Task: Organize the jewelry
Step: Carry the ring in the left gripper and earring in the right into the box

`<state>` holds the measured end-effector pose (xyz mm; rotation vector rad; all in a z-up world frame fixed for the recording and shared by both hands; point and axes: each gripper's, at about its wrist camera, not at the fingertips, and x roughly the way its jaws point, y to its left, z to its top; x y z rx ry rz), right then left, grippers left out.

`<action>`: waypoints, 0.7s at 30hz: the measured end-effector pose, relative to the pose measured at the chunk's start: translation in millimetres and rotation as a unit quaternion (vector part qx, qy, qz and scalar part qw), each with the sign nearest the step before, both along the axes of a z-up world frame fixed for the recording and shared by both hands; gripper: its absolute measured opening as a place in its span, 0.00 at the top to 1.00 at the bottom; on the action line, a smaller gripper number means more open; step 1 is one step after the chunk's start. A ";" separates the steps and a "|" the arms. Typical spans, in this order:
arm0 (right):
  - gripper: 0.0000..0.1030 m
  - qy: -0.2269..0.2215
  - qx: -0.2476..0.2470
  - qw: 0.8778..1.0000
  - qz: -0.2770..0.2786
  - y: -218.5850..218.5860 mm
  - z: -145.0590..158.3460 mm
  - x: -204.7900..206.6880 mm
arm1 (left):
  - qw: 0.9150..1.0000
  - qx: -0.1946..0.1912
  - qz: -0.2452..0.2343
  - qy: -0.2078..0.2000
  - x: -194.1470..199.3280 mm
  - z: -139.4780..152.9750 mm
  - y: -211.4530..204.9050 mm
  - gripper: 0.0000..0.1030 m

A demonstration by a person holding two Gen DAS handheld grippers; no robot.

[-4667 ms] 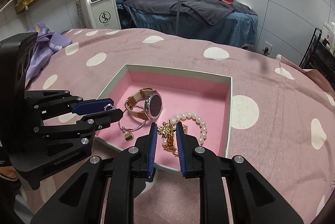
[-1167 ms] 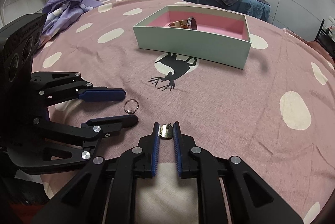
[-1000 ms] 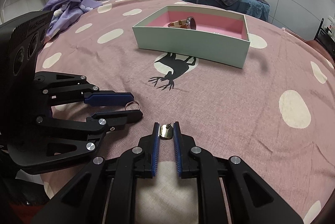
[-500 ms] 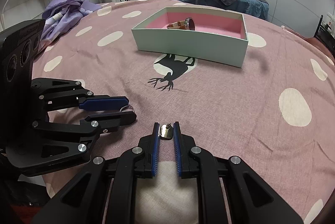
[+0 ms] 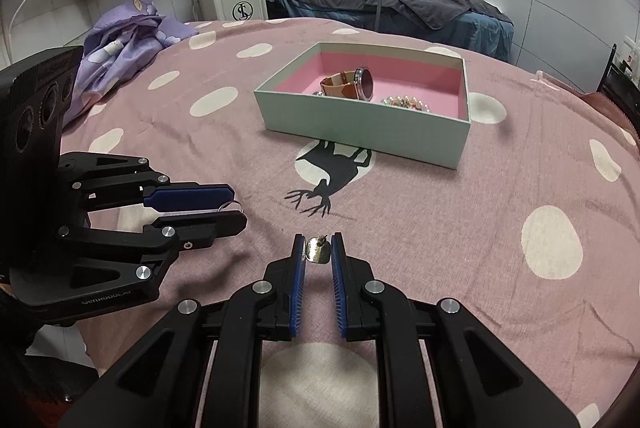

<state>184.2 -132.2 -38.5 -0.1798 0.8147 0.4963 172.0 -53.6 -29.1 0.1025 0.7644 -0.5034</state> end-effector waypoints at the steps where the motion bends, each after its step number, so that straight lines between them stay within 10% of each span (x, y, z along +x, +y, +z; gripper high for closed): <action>1: 0.88 -0.005 -0.001 1.000 0.000 1.0 3.1 2.9 | 1.000 -0.002 0.001 -0.003 2.8 3.3 1.2 0.80; 21: 0.88 -0.042 -0.020 0.999 -0.018 19.9 41.0 87.6 | 0.999 -0.006 0.036 0.013 111.4 35.1 17.6 0.80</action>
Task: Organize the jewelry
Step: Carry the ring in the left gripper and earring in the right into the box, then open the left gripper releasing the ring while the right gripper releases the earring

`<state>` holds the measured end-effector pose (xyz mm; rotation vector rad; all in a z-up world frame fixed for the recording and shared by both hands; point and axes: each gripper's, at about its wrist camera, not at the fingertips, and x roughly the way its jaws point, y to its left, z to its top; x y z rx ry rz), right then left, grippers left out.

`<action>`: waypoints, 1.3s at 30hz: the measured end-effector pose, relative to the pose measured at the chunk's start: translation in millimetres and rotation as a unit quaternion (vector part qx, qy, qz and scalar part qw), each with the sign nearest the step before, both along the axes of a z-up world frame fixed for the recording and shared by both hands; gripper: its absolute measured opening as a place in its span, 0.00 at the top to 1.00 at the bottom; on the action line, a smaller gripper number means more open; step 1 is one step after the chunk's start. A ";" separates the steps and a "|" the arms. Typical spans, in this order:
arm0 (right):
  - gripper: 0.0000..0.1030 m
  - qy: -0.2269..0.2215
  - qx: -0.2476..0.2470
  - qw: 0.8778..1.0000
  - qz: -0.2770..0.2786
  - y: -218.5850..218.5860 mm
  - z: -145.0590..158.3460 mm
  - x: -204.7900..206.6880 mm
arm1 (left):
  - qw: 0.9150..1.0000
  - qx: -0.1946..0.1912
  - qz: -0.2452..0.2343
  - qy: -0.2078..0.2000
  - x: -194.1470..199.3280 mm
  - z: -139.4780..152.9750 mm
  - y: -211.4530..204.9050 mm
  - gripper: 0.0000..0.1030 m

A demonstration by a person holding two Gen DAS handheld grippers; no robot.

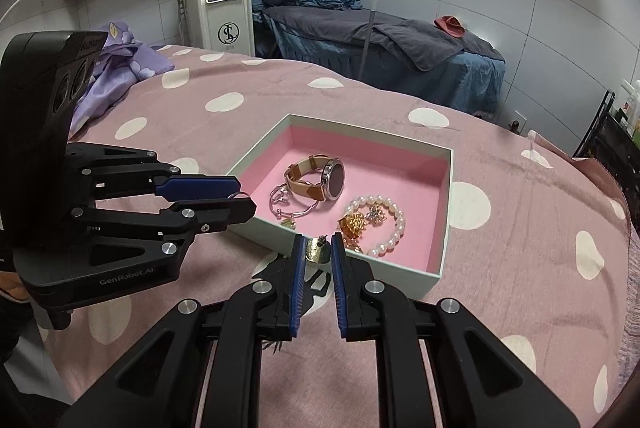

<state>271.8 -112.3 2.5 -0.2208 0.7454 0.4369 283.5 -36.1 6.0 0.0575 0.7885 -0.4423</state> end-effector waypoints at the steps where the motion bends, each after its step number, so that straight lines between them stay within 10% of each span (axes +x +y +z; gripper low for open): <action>1: 0.88 0.003 0.000 1.000 -0.001 0.0 -0.9 4.8 | 1.000 -0.002 0.000 0.008 6.8 -1.5 0.0 0.80; 12: 0.88 0.056 -0.002 0.998 -0.033 3.3 -23.6 62.4 | 0.997 0.008 0.004 0.073 57.3 -27.4 -7.6 0.80; 34: 0.87 0.070 -0.041 0.995 -0.051 7.0 -46.7 82.1 | 0.997 0.035 -0.004 0.071 62.7 -36.1 -16.9 0.80; 39: 0.79 0.058 -0.038 0.996 -0.049 5.8 -41.8 78.3 | 0.998 0.038 -0.004 0.055 57.6 -31.3 -16.6 0.55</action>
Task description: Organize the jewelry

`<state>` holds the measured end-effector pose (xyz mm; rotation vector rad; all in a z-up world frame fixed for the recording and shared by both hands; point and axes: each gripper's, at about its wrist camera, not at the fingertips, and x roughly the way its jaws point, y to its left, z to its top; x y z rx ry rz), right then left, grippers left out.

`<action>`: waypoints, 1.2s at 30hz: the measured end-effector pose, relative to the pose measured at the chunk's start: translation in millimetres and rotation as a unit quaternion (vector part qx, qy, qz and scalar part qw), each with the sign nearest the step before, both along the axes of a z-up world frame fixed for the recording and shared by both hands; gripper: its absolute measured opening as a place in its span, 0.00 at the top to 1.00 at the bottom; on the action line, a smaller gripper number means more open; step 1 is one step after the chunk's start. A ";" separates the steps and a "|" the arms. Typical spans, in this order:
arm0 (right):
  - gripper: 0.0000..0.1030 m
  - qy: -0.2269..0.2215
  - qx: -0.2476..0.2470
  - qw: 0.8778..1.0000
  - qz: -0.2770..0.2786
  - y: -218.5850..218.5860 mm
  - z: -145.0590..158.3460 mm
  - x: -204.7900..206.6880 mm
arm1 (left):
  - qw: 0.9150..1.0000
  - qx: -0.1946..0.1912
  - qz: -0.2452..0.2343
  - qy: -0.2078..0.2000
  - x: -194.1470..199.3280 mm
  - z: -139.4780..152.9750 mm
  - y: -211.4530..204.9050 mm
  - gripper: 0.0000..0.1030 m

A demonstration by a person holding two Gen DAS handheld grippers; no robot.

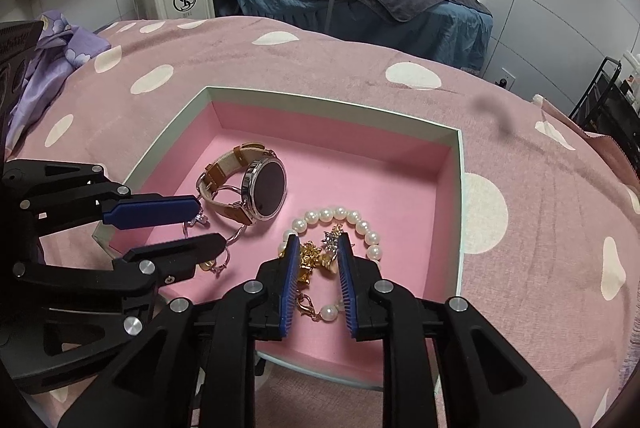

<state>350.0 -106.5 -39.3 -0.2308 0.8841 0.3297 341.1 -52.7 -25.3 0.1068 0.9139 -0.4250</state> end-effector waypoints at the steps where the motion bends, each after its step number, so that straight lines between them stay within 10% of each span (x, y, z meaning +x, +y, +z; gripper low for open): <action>1: 0.78 -0.006 -0.002 1.000 0.000 0.0 2.1 -1.3 | 1.000 0.001 0.003 -0.007 -1.7 1.9 0.7 0.53; 11: 0.33 -0.113 0.010 0.993 -0.040 -32.7 53.8 -32.0 | 0.989 0.049 0.054 -0.127 -42.5 46.9 22.2 0.13; 17: 0.06 -0.160 0.033 0.985 -0.057 -52.3 75.2 -78.0 | 0.978 0.022 0.102 -0.180 -87.9 64.6 45.6 0.06; 36: 0.06 -0.233 0.059 0.968 -0.067 -52.4 42.0 -231.1 | 0.951 -0.055 0.178 -0.245 -249.4 38.1 61.9 0.06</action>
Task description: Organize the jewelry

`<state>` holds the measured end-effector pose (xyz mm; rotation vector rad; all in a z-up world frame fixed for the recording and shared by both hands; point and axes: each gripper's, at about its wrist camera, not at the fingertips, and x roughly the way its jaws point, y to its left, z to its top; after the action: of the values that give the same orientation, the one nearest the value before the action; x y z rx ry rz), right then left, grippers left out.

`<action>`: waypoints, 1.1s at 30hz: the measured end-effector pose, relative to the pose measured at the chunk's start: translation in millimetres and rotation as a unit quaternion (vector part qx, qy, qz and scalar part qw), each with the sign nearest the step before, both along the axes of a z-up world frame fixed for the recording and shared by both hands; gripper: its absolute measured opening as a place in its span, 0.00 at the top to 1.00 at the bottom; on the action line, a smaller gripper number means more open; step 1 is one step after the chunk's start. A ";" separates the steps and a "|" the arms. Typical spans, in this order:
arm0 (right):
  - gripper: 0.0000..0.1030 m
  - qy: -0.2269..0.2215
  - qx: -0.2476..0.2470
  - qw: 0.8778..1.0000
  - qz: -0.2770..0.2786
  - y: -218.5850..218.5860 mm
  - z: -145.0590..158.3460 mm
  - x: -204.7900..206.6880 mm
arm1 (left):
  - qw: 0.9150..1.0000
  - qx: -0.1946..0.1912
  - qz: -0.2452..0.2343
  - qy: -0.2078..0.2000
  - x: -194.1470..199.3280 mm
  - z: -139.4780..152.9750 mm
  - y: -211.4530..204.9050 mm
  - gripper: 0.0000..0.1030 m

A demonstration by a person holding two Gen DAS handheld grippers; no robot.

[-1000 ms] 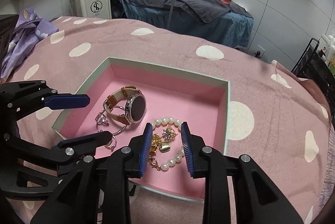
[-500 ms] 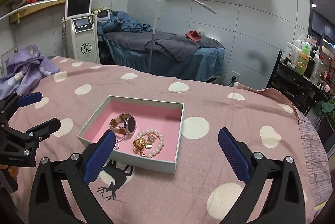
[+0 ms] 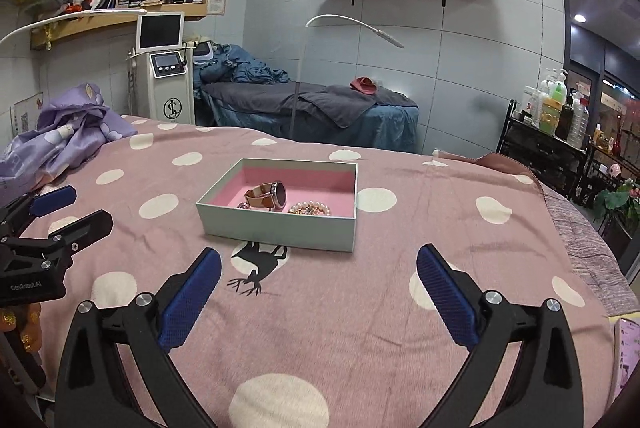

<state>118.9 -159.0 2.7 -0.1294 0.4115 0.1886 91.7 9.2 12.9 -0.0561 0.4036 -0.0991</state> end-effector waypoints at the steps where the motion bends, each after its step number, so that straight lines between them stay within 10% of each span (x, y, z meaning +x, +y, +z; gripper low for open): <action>1: 0.06 -0.006 -0.002 1.000 0.001 1.1 -1.2 -7.8 | 1.000 -0.003 0.002 -0.007 -8.8 -1.1 -1.2 0.06; 14: 0.06 -0.056 -0.020 0.998 -0.004 6.9 -15.8 -92.3 | 0.998 0.012 0.021 -0.053 -89.5 -10.3 -10.1 0.06; 33: 0.06 -0.056 -0.006 0.998 -0.026 -5.6 -20.4 -111.6 | 0.999 -0.004 0.012 -0.029 -104.0 -15.2 -5.3 0.06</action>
<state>7.3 -164.5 -17.8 -0.1411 0.3044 0.1271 -12.2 3.9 -2.3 -0.0665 0.3442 -0.0780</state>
